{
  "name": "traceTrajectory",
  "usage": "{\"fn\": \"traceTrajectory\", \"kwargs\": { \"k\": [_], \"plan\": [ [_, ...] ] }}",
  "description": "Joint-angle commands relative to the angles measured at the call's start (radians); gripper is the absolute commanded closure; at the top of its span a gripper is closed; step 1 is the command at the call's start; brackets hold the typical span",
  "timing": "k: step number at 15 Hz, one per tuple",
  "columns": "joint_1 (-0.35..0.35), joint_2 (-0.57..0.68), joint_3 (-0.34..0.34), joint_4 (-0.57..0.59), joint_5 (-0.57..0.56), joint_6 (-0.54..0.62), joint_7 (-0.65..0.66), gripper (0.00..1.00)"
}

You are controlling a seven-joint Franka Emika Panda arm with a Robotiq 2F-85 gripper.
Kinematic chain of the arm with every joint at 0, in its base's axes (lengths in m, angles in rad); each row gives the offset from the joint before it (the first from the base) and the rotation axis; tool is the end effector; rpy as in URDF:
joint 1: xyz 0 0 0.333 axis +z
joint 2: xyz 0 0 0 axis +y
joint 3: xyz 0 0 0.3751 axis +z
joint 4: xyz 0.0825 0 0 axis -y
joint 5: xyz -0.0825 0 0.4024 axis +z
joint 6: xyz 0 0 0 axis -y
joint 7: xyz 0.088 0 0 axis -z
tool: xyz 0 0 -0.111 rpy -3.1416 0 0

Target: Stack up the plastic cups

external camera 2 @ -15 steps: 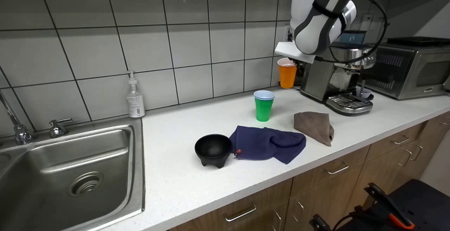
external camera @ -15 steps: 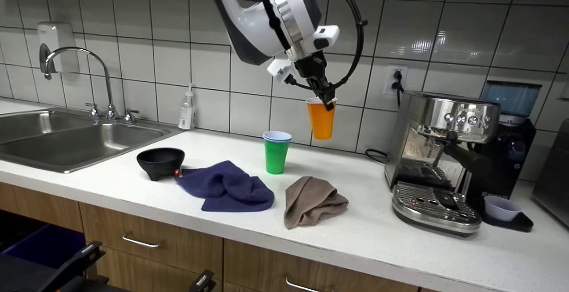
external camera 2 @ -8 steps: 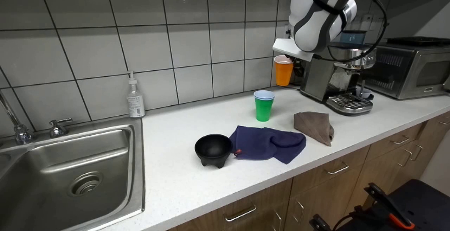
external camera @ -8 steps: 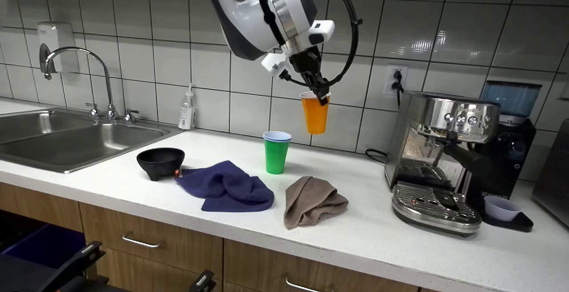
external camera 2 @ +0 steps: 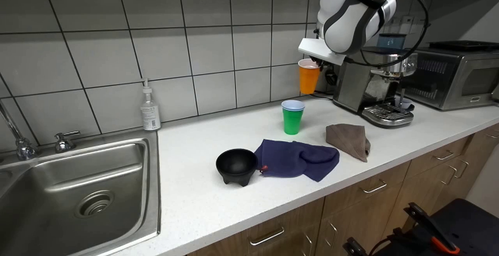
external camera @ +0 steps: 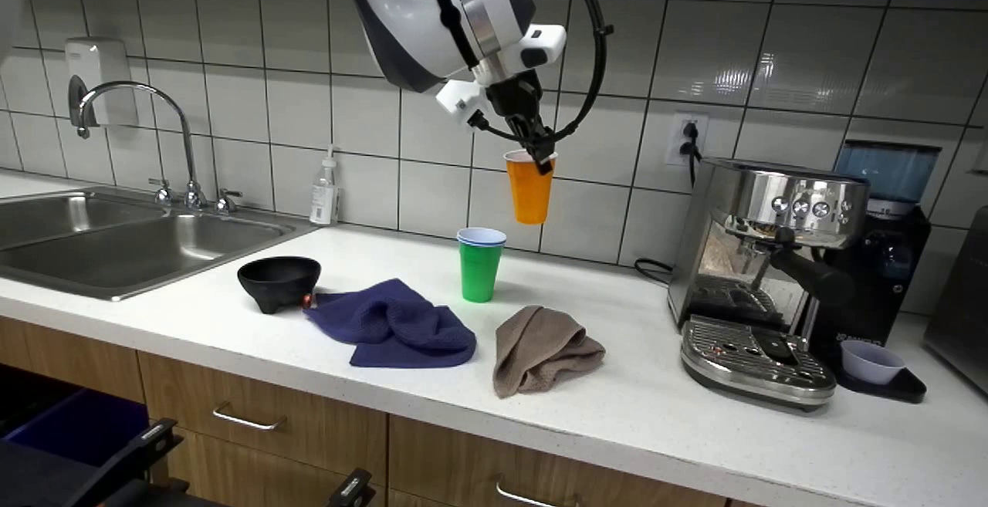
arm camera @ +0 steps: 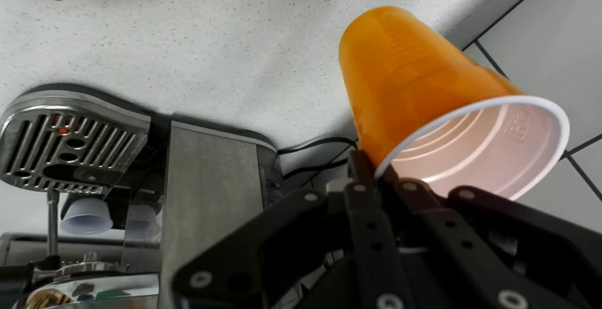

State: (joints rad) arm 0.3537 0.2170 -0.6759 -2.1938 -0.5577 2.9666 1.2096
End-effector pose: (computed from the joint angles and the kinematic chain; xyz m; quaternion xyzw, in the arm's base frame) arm 0.5987 -0.1441 0.4055 0.8391 -0.4344 0.3231 0.0527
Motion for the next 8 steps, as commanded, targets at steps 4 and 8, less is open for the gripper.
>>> {"fn": "traceTrajectory", "kwargs": {
  "k": [4, 8],
  "plan": [
    [0.007, -0.091, 0.029, -0.064, 0.003, -0.008, -0.053, 0.99],
    [0.007, -0.121, 0.054, -0.090, 0.017, -0.007, -0.089, 0.99]
  ]
}}
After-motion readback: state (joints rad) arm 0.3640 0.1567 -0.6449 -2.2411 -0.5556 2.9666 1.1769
